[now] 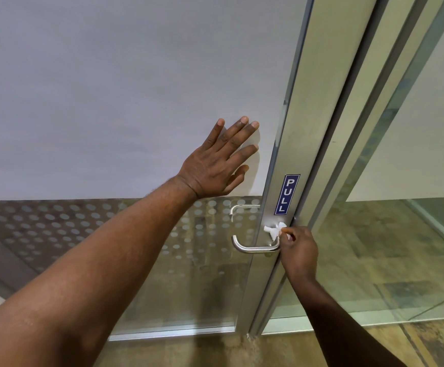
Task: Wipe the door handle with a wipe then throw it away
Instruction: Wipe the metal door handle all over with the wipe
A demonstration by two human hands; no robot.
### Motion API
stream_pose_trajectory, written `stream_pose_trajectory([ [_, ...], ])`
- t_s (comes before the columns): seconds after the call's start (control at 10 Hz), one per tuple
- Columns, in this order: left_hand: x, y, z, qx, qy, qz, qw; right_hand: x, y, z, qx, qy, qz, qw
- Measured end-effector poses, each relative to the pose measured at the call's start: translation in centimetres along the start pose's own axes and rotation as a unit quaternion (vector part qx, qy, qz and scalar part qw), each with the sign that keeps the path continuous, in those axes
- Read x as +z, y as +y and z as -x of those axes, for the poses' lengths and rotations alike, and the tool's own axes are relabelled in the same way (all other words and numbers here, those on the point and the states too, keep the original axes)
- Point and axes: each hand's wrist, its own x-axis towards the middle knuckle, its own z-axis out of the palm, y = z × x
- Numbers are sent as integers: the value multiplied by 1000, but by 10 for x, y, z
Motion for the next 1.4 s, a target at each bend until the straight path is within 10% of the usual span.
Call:
stream_pose_trajectory([
  [0.3, 1, 0, 0, -2, -13, -5, 1000, 9, -5, 5, -48, -13, 26, 998],
  [0.5, 1, 0, 0, -5, -12, -3, 1000, 14, -12, 8, 142, 55, -144, 978],
  [1.0, 2, 0, 0, -7, -10, -1, 1000, 18, -9, 2, 431, -2, -552, 714],
  [1.4, 3, 0, 0, -7, -17, -7, 1000, 20, -2, 9, 475, -106, -551, 677],
])
